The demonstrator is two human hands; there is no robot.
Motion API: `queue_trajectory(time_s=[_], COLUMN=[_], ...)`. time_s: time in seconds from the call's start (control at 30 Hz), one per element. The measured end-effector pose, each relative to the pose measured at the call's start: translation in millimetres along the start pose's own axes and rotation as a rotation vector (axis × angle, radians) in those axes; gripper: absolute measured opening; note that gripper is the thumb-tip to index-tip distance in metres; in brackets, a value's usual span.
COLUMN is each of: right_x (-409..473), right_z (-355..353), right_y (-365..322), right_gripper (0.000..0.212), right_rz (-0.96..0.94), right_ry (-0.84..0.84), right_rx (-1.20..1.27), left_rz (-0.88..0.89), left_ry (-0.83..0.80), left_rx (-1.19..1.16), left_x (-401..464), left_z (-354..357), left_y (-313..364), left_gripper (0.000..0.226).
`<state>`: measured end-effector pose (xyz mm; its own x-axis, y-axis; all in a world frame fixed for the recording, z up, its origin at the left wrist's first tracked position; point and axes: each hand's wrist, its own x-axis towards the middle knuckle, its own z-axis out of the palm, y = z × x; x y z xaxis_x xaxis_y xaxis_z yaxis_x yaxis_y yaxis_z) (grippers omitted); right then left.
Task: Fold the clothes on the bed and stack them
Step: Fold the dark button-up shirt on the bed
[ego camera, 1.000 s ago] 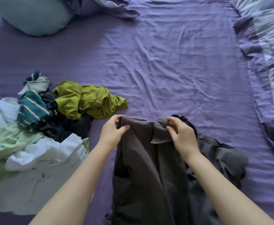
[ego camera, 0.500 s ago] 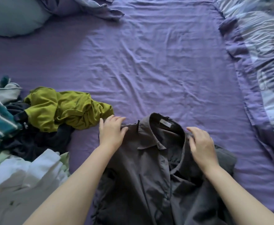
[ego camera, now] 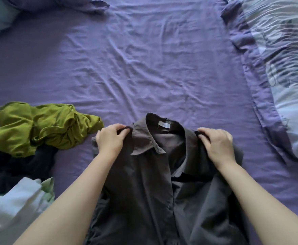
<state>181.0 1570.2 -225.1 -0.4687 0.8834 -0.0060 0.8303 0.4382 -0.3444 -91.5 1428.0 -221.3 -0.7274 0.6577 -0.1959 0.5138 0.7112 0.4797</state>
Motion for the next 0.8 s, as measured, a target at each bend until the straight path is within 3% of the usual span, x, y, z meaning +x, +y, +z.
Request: queue_trajectory(time_s=[0.1,0.2,0.27,0.33,0.37,0.43,0.5,0.6,0.8], right_x=[27.7,34.8,27.0,13.4,5.8,-5.6,-8.6,2.0,32.9], right_z=[-0.9,-2.1,-6.0,-10.4,-11.7,-12.8,-16.1,-22.4,-23.8], right_y=[0.1,6.3,14.0,24.7,30.7,41.9,51.0,60.9,59.8], right_gripper=[0.020,0.027,0.031,0.038,0.043,0.049,0.045,0.035,0.043], right_rz=[0.015,0.060,0.045,0.012,0.006,-0.007,-0.076,-0.175,-0.029], right_ry=[-0.039,-0.097,-0.111,-0.162,-0.202,-0.275,-0.273,-0.095,-0.109], right_rx=[-0.025,-0.014,-0.048,-0.131,-0.169,-0.245,-0.304,-0.269,-0.254], left_rz=[0.100,0.422,0.524,0.507,0.501,0.521,0.527,0.486,0.357], left_ry=[0.131,0.262,0.167,-0.066,-0.178,-0.266,-0.233,-0.100,-0.083], left_rx=[0.015,-0.022,0.075,0.323,0.429,0.486,0.485,0.456,0.515], left_x=[-2.4,-27.5,-49.6,-68.0,-74.2,-79.3,-73.5,-48.6,-17.9], left_z=[-5.0,0.0,15.2,35.7,46.4,63.9,70.8,64.9,61.6], left_y=[21.3,60.8,90.3,115.1,122.0,126.1,124.0,126.8,136.2], left_gripper=[0.026,0.010,0.033,0.057,0.058,0.040,0.024,0.023,0.027])
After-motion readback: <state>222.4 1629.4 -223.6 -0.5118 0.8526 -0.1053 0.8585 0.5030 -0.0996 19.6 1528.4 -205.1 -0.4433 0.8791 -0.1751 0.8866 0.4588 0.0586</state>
